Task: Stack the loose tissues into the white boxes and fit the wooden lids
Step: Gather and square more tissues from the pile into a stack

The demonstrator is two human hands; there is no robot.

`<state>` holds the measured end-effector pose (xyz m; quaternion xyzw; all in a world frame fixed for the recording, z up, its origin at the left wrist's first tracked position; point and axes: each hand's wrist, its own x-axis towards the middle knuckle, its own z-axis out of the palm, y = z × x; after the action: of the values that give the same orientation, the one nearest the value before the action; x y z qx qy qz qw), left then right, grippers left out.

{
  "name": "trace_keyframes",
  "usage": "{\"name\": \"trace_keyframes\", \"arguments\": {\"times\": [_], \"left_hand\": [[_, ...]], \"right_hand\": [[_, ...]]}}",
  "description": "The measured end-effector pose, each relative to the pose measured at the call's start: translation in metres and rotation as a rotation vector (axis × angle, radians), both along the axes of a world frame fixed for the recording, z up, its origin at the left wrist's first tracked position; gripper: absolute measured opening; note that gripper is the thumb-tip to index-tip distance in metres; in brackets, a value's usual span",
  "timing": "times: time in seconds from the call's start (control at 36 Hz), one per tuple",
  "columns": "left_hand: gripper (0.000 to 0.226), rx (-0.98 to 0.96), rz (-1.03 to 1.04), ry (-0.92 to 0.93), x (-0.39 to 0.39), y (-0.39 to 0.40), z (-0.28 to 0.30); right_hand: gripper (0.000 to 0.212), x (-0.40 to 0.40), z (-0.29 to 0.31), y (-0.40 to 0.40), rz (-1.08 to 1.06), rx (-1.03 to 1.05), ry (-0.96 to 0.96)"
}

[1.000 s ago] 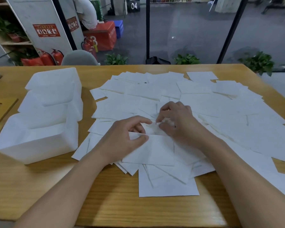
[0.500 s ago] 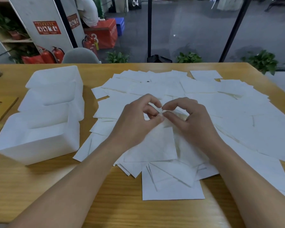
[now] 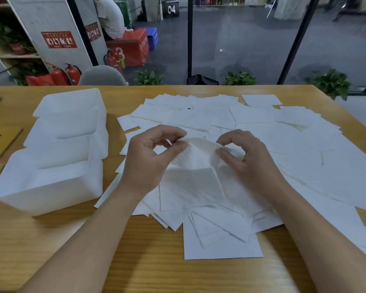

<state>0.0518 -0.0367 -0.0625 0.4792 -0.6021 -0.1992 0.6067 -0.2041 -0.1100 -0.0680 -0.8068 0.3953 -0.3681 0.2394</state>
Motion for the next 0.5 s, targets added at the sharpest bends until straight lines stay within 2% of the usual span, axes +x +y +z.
{"name": "trace_keyframes", "arguments": {"times": [0.14,0.28,0.39,0.5], "left_hand": [[0.023,0.025,0.035,-0.069,-0.002,-0.001,-0.007],[0.029,0.072,0.023,-0.136,-0.008,0.002,-0.009],[0.02,0.116,-0.005,-0.078,-0.011,0.005,-0.006],[0.012,0.147,-0.002,0.027,-0.002,0.008,-0.004]], "right_hand": [[0.008,-0.002,0.003,0.001,-0.097,-0.01,-0.2],[0.009,0.0,0.004,0.007,-0.106,-0.042,-0.345],[0.005,0.005,0.004,0.014,-0.065,0.017,-0.365],[0.006,0.007,0.001,0.015,0.059,0.207,-0.381]]}}
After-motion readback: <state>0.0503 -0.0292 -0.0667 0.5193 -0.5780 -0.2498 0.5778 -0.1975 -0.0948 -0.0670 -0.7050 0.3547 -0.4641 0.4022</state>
